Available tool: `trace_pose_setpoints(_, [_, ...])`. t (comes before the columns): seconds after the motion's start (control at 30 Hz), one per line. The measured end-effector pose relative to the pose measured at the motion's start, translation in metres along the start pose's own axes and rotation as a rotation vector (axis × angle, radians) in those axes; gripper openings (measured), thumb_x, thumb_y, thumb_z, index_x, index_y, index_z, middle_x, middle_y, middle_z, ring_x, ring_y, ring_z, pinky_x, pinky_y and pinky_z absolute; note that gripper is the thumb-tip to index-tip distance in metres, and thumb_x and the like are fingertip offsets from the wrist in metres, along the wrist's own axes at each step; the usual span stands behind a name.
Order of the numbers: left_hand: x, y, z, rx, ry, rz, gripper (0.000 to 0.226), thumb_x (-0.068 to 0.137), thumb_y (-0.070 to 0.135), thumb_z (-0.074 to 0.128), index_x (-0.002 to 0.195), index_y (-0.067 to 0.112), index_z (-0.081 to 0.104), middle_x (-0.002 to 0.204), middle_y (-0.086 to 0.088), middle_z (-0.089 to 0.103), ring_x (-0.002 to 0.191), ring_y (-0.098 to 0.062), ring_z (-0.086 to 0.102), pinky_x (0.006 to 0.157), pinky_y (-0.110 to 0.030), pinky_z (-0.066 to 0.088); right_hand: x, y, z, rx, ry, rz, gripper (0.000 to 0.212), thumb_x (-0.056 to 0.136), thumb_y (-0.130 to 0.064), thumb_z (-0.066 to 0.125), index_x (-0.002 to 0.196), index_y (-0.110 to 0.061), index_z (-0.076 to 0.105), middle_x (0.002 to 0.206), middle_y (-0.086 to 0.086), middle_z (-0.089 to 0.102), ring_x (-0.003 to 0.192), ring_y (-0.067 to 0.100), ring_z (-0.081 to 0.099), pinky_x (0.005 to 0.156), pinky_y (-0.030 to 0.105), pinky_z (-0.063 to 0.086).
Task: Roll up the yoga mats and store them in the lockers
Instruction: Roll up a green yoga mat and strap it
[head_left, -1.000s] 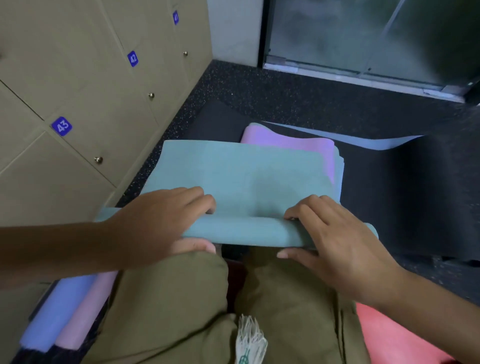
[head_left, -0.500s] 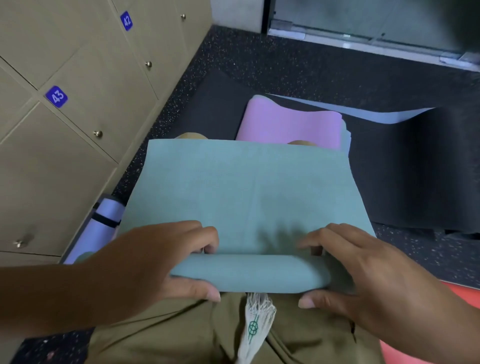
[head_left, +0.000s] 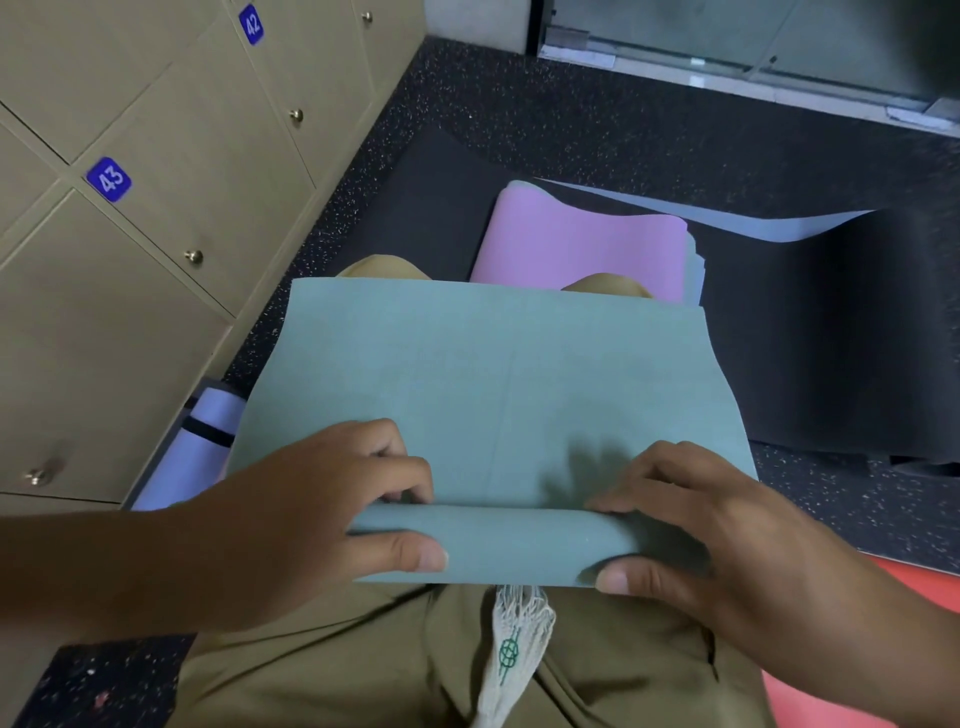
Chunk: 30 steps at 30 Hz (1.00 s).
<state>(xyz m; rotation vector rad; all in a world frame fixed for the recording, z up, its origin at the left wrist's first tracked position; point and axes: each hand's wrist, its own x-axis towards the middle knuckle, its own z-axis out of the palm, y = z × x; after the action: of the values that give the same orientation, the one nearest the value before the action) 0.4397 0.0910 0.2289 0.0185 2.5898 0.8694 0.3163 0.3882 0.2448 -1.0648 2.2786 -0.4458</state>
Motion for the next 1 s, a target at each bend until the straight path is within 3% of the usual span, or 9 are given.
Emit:
trace_pose_setpoints(0.2, [0.004, 0.004, 0.001, 0.037, 0.142, 0.138, 0.03, 0.088, 0.065, 0.055, 0.11, 0.046, 0.063, 0.106, 0.028, 0.054, 0.102, 0.003, 0.056, 0.085, -0.02, 0.042, 0.007, 0.005, 0.0, 0.004, 0.046, -0.051, 0.062, 0.08, -0.088, 0.033, 0.126, -0.053, 0.057, 0.117, -0.026, 0.045, 0.116, -0.001, 0.049, 0.08, 0.028, 0.052])
trace_pose_setpoints(0.27, [0.007, 0.003, 0.001, 0.043, 0.152, 0.151, 0.032, 0.09, 0.062, 0.054, 0.111, 0.043, 0.069, 0.106, 0.029, 0.054, 0.101, 0.005, 0.057, 0.087, -0.014, 0.039, 0.008, 0.006, 0.002, -0.006, 0.112, -0.083, 0.058, 0.085, -0.081, 0.041, 0.129, -0.049, 0.059, 0.115, -0.027, 0.047, 0.111, -0.002, 0.051, 0.083, 0.015, 0.047])
trace_pose_setpoints(0.33, [0.011, 0.002, 0.0, 0.009, 0.16, 0.138, 0.035, 0.09, 0.062, 0.054, 0.11, 0.041, 0.073, 0.104, 0.028, 0.057, 0.1, 0.005, 0.059, 0.086, -0.013, 0.04, 0.008, 0.003, 0.006, -0.029, 0.235, -0.139, 0.04, 0.092, -0.064, 0.051, 0.124, -0.044, 0.064, 0.111, -0.026, 0.05, 0.104, -0.002, 0.055, 0.082, 0.005, 0.04])
trace_pose_setpoints(0.4, [0.016, 0.0, -0.002, -0.055, 0.164, 0.108, 0.037, 0.086, 0.064, 0.055, 0.107, 0.042, 0.075, 0.103, 0.027, 0.061, 0.098, 0.003, 0.062, 0.084, -0.015, 0.042, 0.01, 0.001, 0.011, -0.069, 0.361, -0.229, 0.026, 0.097, -0.045, 0.056, 0.114, -0.034, 0.071, 0.107, -0.022, 0.054, 0.096, 0.004, 0.057, 0.08, 0.01, 0.042])
trace_pose_setpoints(0.5, [0.023, -0.001, -0.003, -0.118, 0.154, 0.067, 0.027, 0.082, 0.06, 0.064, 0.1, 0.044, 0.076, 0.102, 0.027, 0.064, 0.095, -0.003, 0.064, 0.081, -0.016, 0.043, 0.012, 0.003, 0.02, -0.174, 0.5, -0.345, 0.02, 0.1, -0.029, 0.059, 0.105, -0.021, 0.076, 0.101, -0.009, 0.062, 0.087, 0.017, 0.059, 0.074, 0.031, 0.048])
trace_pose_setpoints(0.63, [0.026, -0.002, -0.006, -0.043, 0.183, 0.088, 0.03, 0.083, 0.062, 0.056, 0.102, 0.044, 0.071, 0.101, 0.028, 0.065, 0.092, -0.006, 0.061, 0.077, -0.015, 0.042, 0.012, 0.007, 0.024, -0.279, 0.532, -0.378, 0.029, 0.101, -0.038, 0.059, 0.109, -0.016, 0.077, 0.105, -0.002, 0.068, 0.089, 0.023, 0.062, 0.074, 0.037, 0.05])
trace_pose_setpoints(0.8, [0.019, 0.003, -0.006, 0.157, 0.238, 0.213, 0.03, 0.093, 0.052, 0.053, 0.116, 0.039, 0.068, 0.107, 0.027, 0.059, 0.099, 0.002, 0.057, 0.087, -0.02, 0.041, 0.016, 0.013, 0.025, -0.286, 0.51, -0.328, 0.038, 0.101, -0.042, 0.055, 0.122, -0.016, 0.074, 0.112, -0.003, 0.067, 0.096, 0.023, 0.064, 0.076, 0.037, 0.051])
trace_pose_setpoints(1.0, [0.011, -0.007, 0.001, 0.356, 0.272, 0.385, 0.047, 0.095, 0.048, 0.058, 0.137, 0.029, 0.057, 0.127, 0.012, 0.059, 0.108, -0.012, 0.061, 0.081, -0.037, 0.056, 0.028, 0.018, 0.02, -0.179, 0.434, -0.241, 0.043, 0.102, -0.049, 0.046, 0.128, -0.024, 0.071, 0.11, -0.012, 0.065, 0.098, 0.015, 0.061, 0.08, 0.032, 0.052])
